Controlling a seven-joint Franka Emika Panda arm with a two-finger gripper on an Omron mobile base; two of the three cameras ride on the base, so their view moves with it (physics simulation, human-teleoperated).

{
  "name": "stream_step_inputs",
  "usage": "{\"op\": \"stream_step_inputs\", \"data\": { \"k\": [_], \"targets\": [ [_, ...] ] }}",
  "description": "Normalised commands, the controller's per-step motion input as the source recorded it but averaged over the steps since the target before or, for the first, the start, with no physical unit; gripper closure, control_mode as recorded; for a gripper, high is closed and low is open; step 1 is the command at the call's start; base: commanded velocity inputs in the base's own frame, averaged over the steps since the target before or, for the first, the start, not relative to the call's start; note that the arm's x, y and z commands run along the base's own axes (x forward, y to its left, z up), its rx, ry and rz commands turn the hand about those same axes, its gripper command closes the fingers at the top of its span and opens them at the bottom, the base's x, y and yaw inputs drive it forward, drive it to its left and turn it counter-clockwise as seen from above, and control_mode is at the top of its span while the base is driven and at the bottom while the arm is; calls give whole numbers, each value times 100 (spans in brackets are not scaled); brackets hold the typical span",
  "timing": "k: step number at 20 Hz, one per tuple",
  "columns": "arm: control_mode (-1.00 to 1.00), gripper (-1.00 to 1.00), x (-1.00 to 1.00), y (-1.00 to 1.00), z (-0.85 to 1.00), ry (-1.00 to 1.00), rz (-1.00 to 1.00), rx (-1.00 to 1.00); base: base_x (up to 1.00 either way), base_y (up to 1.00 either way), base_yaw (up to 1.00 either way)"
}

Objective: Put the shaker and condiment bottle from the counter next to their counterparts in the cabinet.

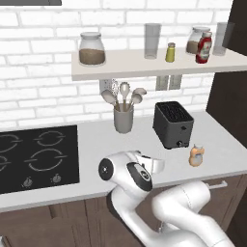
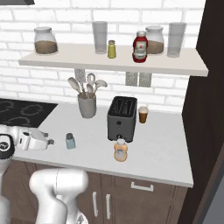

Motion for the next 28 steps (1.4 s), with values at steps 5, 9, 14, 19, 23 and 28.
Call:
{"op": "stream_step_inputs", "data": {
  "k": [5, 9, 14, 19, 23, 28],
  "targets": [
    [-100, -100, 0, -7, -22, -3, 0, 3, 0, 0, 0],
    [-100, -100, 3, -8, -17, -4, 0, 7, 0, 0, 0],
    [-100, -100, 6, 0, -22, -7, 0, 2, 0, 0, 0],
    [-100, -100, 0, 0, -19, -6, 0, 0, 0, 0, 0],
    [-100, -100, 2, 12, -6, -3, 0, 0, 0, 0, 0],
    [-100, -100, 3, 8, 0, -1, 0, 0, 0, 0, 0]
  ]
}}
